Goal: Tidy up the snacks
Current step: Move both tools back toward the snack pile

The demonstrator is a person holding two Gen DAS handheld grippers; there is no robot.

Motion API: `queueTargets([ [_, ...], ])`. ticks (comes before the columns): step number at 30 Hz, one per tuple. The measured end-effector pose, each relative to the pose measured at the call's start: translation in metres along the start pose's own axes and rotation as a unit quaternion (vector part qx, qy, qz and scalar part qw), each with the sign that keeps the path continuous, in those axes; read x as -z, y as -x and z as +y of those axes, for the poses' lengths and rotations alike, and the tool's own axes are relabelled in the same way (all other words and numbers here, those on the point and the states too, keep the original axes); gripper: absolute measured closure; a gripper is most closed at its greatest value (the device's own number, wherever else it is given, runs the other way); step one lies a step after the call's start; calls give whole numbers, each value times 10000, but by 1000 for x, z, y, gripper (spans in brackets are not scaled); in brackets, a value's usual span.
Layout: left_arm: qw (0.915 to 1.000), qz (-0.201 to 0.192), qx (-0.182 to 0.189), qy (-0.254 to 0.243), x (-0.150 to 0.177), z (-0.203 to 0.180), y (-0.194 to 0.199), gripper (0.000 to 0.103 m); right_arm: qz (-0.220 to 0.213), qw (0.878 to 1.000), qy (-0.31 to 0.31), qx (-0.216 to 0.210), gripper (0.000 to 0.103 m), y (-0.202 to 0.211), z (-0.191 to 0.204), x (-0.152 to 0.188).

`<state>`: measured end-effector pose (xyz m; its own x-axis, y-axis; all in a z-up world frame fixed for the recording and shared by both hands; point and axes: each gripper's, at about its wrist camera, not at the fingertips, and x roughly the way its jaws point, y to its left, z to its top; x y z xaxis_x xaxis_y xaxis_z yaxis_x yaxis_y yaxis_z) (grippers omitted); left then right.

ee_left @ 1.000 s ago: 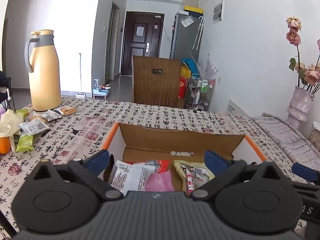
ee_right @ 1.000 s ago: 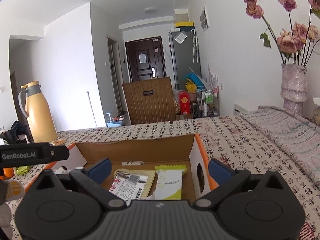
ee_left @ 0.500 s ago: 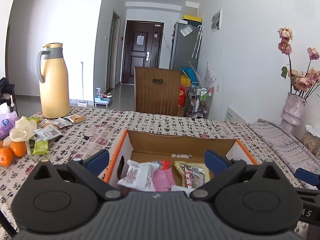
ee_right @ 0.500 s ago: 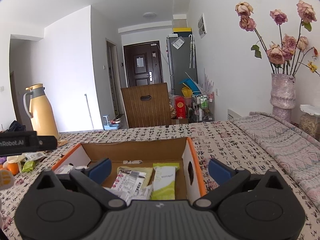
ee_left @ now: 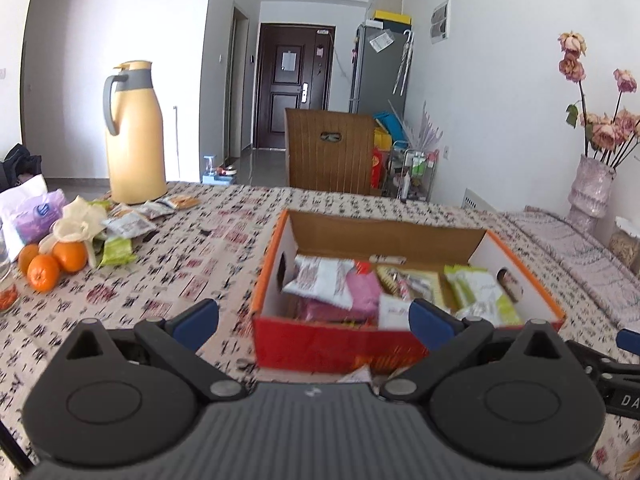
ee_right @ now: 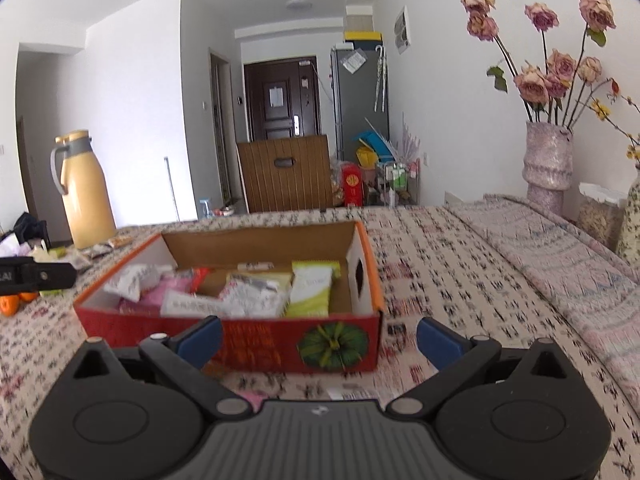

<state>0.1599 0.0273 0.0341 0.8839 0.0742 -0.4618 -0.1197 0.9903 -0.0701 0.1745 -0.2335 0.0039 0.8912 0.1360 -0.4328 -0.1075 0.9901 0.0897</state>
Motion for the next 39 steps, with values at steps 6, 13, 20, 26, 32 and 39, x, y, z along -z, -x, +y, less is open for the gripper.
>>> queueTargets([
  [6,9997,220,-62,-54,22,14,4,0,326,9994,79,106,0,3,-11,22],
  [13,9990,409,-156,41,36,28,7,0,681,9971,102,309,0,-6,-29,36],
  [20,9989,437,-170,69,39,32,12,0,1053,9944,-60,110,26,-34,-45,37],
  [26,9986,487,-207,62,41,33,10,0,1214,9906,-568,-284,43,-48,-59,39],
  [32,9982,545,-225,59,43,32,7,0,1135,9916,-509,-346,61,-44,-56,40],
  [39,9978,583,-302,63,43,37,5,0,652,9973,-322,-89,63,-29,-50,42],
])
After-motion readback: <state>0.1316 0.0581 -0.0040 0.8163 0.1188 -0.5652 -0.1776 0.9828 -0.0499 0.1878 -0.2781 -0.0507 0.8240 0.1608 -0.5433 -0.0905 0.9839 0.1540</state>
